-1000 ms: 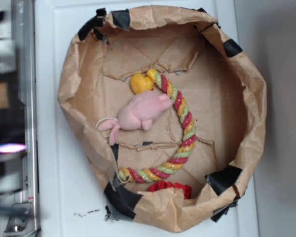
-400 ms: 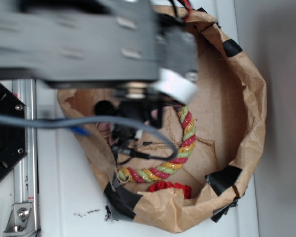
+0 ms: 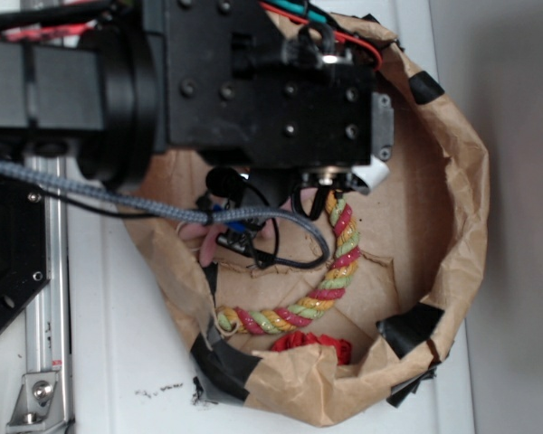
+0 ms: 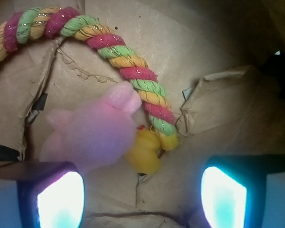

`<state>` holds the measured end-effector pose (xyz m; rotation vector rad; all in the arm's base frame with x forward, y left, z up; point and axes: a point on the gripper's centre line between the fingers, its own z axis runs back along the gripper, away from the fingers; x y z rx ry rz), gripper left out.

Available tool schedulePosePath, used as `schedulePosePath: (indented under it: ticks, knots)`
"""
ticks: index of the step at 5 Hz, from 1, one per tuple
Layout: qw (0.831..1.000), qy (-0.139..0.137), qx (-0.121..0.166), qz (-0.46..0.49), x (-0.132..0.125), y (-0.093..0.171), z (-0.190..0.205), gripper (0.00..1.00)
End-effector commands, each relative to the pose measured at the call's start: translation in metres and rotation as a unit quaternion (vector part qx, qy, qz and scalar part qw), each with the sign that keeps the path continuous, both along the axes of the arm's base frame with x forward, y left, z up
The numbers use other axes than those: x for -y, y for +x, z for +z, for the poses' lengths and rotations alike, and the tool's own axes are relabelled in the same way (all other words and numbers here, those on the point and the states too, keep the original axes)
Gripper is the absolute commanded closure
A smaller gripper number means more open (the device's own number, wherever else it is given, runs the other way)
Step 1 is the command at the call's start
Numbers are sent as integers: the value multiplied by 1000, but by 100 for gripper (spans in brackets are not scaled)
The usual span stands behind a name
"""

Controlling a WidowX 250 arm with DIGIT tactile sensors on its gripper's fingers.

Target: Grab the yellow duck.

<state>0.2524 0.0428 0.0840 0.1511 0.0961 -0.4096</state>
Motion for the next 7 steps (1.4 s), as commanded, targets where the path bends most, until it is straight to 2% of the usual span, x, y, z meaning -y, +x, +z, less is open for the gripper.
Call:
schedulePosePath:
  ticks: [1, 2, 3, 4, 5, 6, 7]
  knots:
    - [1000, 3, 21, 4, -3, 2, 9, 0]
    - [1000, 3, 21, 4, -3, 2, 9, 0]
    - [996, 12, 13, -82, 3, -16, -17, 0]
    - [989, 14, 40, -138, -10, -37, -33, 0]
    - [982, 6, 75, -176, -10, -35, -31, 0]
    - [982, 10, 69, -174, -12, -22, -32, 0]
    - [979, 3, 72, -189, -4, -15, -30, 0]
